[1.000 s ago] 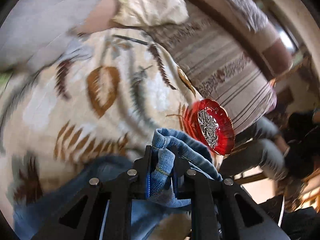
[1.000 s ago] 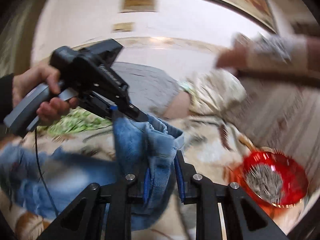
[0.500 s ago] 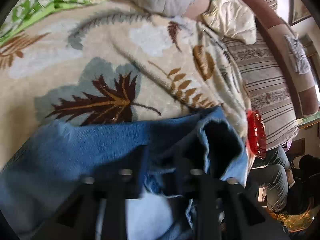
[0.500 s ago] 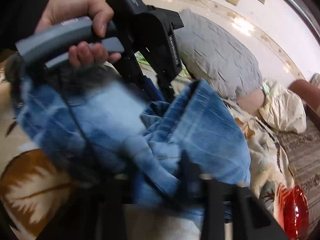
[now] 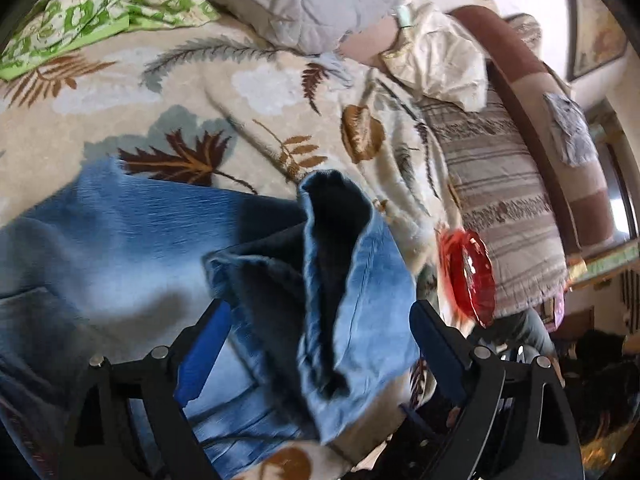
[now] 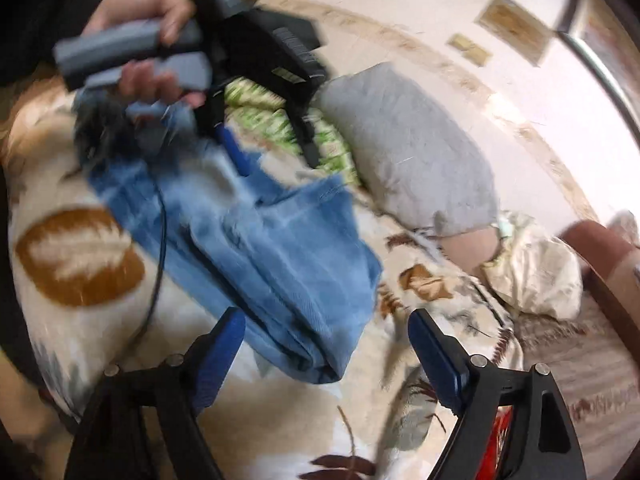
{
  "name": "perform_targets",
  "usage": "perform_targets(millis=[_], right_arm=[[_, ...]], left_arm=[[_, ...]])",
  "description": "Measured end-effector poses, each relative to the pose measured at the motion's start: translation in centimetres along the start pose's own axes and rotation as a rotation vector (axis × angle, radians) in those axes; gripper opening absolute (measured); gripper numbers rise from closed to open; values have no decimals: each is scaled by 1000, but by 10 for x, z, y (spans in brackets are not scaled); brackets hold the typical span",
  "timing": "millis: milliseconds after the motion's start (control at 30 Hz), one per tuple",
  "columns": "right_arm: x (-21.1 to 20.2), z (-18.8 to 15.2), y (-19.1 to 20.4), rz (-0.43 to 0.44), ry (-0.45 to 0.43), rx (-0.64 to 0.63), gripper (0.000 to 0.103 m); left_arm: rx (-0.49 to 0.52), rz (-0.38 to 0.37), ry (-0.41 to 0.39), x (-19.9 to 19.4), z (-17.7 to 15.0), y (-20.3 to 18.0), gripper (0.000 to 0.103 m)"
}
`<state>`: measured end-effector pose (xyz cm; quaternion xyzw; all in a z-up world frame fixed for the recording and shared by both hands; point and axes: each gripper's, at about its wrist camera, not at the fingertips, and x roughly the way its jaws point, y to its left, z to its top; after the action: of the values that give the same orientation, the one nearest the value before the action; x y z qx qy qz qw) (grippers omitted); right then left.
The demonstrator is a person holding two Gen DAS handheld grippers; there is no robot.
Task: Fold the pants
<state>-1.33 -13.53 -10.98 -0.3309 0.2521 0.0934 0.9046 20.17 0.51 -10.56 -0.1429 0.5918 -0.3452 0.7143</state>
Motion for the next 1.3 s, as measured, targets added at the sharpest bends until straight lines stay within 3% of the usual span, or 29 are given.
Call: perform_targets(millis=[133,233,267,300,367,400,600,667,733,800,833,900,933,967,1000,1033,1067,1200,1300], right_arm=[[23,-4,0,50,38,-44,83],[40,1,-8,57,50,38,56],[47,3,-9,56,59,66,40],[54,3,-6,50,76,67,30],[61,0,1,41,98,44,23],[58,-2,4,35,82,33,20],[24,-10,26,-21,-50,-148,16],[27,-9,39,-33,-56,-233,16],[37,-7,49,-30,-30,-290,16],[46,-8,62,-21,11,-353,16],[47,-10,67,-39,15,-399,19],[44,-13,71,-72,1,-435,22],[40,-15,69,-83,-9,-437,27],[35,-15,64,-87,-16,-420,43],[30,-14,56,-95,-22,-392,72],[21,-12,45,-75,-38,-344,86],[10,-10,31,-43,-68,-285,96],[-13,2,-21,12,-97,-110,96],[-10,17,-59,106,-76,15,96]], left_arm=[[-84,35,61,33,10,0,91],[-122,24,63,46,23,-1,91],[-130,25,56,48,26,-1,91],[-134,32,59,50,27,0,89],[-113,90,87,54,28,-4,46],[-66,121,87,52,26,-10,17],[140,7,-45,-3,15,-41,11],[148,28,-57,-5,17,-36,11],[100,97,-36,9,20,-15,12],[36,177,23,31,21,14,15],[-6,217,64,43,18,30,22],[-33,144,33,41,13,39,27],[-47,104,14,33,10,41,47],[-61,77,3,25,8,40,62],[-72,87,-24,13,4,38,91],[-69,102,-72,-1,-2,36,97],[-59,101,-99,-11,-6,34,97],[-55,67,-96,-41,-33,29,97],[-43,104,-62,-50,-57,17,97]])
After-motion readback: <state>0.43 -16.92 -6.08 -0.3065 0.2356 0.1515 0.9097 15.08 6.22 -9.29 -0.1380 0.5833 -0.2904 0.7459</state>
